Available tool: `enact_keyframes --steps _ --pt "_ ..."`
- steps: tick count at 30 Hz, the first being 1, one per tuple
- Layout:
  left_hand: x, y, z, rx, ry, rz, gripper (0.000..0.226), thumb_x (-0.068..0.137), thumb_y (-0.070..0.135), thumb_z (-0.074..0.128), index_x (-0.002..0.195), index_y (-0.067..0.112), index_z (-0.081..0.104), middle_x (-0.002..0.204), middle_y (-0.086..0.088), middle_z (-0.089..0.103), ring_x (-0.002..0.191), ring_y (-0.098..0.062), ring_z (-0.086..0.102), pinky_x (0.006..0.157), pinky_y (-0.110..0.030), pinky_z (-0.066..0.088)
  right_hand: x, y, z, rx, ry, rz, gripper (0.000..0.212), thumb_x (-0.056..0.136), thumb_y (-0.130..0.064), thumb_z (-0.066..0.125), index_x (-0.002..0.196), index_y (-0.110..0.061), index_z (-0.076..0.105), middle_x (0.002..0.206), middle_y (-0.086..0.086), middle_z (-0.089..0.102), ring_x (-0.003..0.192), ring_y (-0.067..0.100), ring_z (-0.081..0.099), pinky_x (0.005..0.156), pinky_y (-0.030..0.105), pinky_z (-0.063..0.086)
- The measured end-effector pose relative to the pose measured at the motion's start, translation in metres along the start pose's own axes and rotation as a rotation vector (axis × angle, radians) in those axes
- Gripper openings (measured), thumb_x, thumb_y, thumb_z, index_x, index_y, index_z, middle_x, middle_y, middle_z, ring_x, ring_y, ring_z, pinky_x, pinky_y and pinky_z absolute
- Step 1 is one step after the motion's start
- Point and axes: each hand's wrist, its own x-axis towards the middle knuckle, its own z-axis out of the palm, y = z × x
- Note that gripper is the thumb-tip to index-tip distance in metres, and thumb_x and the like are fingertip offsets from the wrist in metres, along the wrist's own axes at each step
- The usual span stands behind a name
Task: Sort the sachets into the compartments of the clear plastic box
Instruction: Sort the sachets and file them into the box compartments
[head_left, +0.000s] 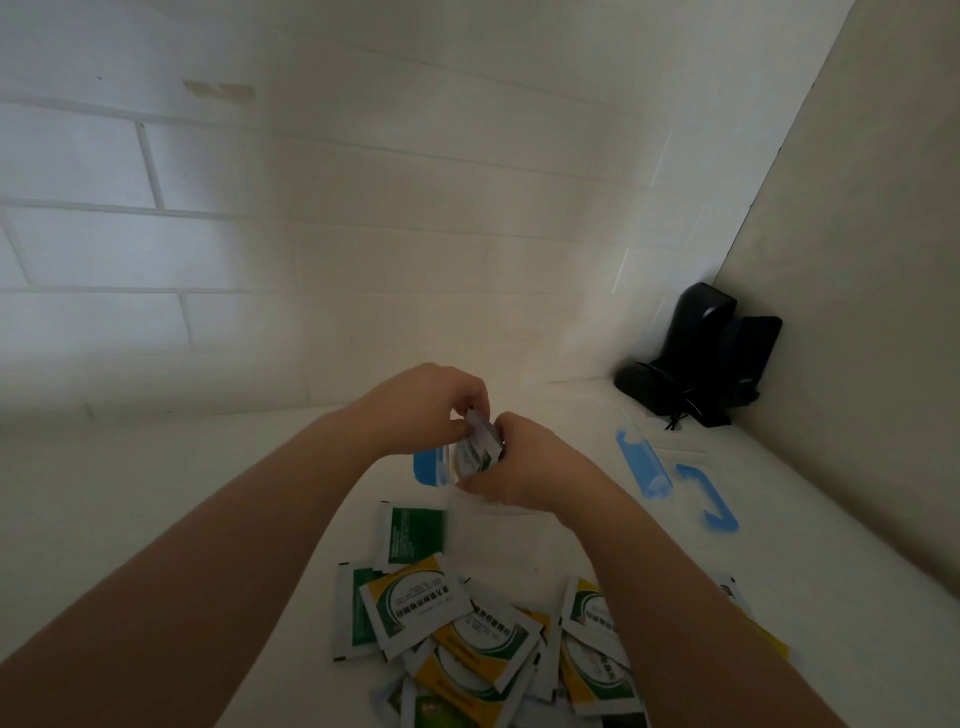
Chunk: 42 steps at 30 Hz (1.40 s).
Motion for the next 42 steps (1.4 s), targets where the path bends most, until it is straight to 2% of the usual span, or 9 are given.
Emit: enact_keyframes --steps 7,13,17,22,25,29,34,38,42 --pt "0.011 0.013 0.01 0.321 0.002 -0.05 0.02 0.083 0.013 0.056 0.098 0.023 0.064 0.111 -0.002 0.06 0.106 -0.021 0.048 0.083 -0.031 0.035 0.002 0.004 -0.004 0.119 -0.108 0.051 0.06 0.074 -0.03 0.073 0.122 -0.01 0.043 0.116 0.01 0.058 0.086 0.015 0.05 0.071 0.029 0.042" --pt "0.007 0.012 0.008 0.105 0.0 -0.125 0.036 0.078 -0.006 0.046 0.096 0.02 0.064 0.113 -0.003 0.06 0.109 -0.02 0.049 0.093 -0.034 0.038 -0.002 0.011 -0.015 0.592 -0.152 0.127 0.053 0.075 -0.025 0.073 0.12 -0.012 0.049 0.096 0.006 0.064 0.074 0.013 0.06 0.066 0.022 0.052" --pt "-0.012 0.014 0.011 -0.258 0.242 -0.096 0.035 0.082 -0.009 0.04 0.084 0.018 0.062 0.102 -0.003 0.062 0.1 -0.016 0.055 0.093 -0.03 0.043 -0.003 0.005 -0.008 0.437 -0.022 0.068 0.037 0.077 -0.013 0.07 0.111 -0.011 0.054 0.088 0.006 0.064 0.067 0.012 0.059 0.06 0.02 0.05" --pt "-0.061 0.016 0.018 -0.501 0.541 -0.153 0.031 0.085 -0.003 0.046 0.078 0.026 0.055 0.087 0.013 0.06 0.085 -0.001 0.057 0.068 -0.003 0.043 -0.04 0.0 -0.013 0.42 0.426 -0.214 0.007 0.083 -0.023 0.062 0.088 -0.026 0.057 0.073 -0.005 0.061 0.061 0.001 0.054 0.056 0.013 0.044" --pt "-0.096 0.016 0.038 -0.517 0.48 -0.275 0.02 0.085 0.002 0.051 0.075 0.02 0.054 0.083 0.008 0.061 0.079 -0.006 0.058 0.06 -0.008 0.045 -0.086 0.011 -0.001 0.298 0.328 -0.301 0.013 0.083 -0.024 0.059 0.079 -0.036 0.053 0.065 -0.01 0.055 0.059 -0.002 0.051 0.058 0.011 0.046" --pt "-0.127 0.014 0.074 -0.384 0.282 -0.391 0.007 0.085 0.023 0.056 0.093 0.023 0.056 0.096 0.005 0.06 0.087 -0.011 0.053 0.066 -0.015 0.038 -0.115 0.04 0.04 0.1 0.148 -0.133 0.014 0.085 -0.039 0.057 0.098 -0.038 0.053 0.091 -0.019 0.053 0.085 -0.003 0.05 0.074 0.008 0.039" --pt "-0.138 0.015 0.096 -0.11 0.2 -0.334 0.056 0.081 0.053 0.045 0.13 0.026 0.038 0.126 0.008 0.052 0.112 -0.012 0.046 0.094 -0.026 0.035 -0.122 0.056 0.076 -0.076 0.169 -0.056 0.07 0.073 -0.072 0.039 0.132 -0.035 0.036 0.13 -0.015 0.045 0.123 0.005 0.036 0.105 0.021 0.022" --pt "-0.138 0.016 0.095 -0.228 0.264 -0.289 0.05 0.078 0.039 0.063 0.123 0.029 0.043 0.109 0.013 0.05 0.103 -0.01 0.05 0.091 -0.027 0.04 -0.122 0.059 0.077 0.043 0.229 -0.105 0.06 0.074 -0.061 0.052 0.128 -0.038 0.038 0.124 -0.019 0.043 0.118 0.001 0.034 0.097 0.013 0.015" --pt "-0.138 0.023 0.09 -0.391 0.387 -0.287 0.025 0.081 0.021 0.063 0.097 0.033 0.049 0.09 0.015 0.05 0.081 0.0 0.053 0.069 -0.01 0.041 -0.122 0.06 0.073 0.225 0.2 -0.09 0.046 0.08 -0.034 0.066 0.114 -0.047 0.037 0.106 -0.031 0.041 0.108 -0.005 0.04 0.102 0.018 0.031"
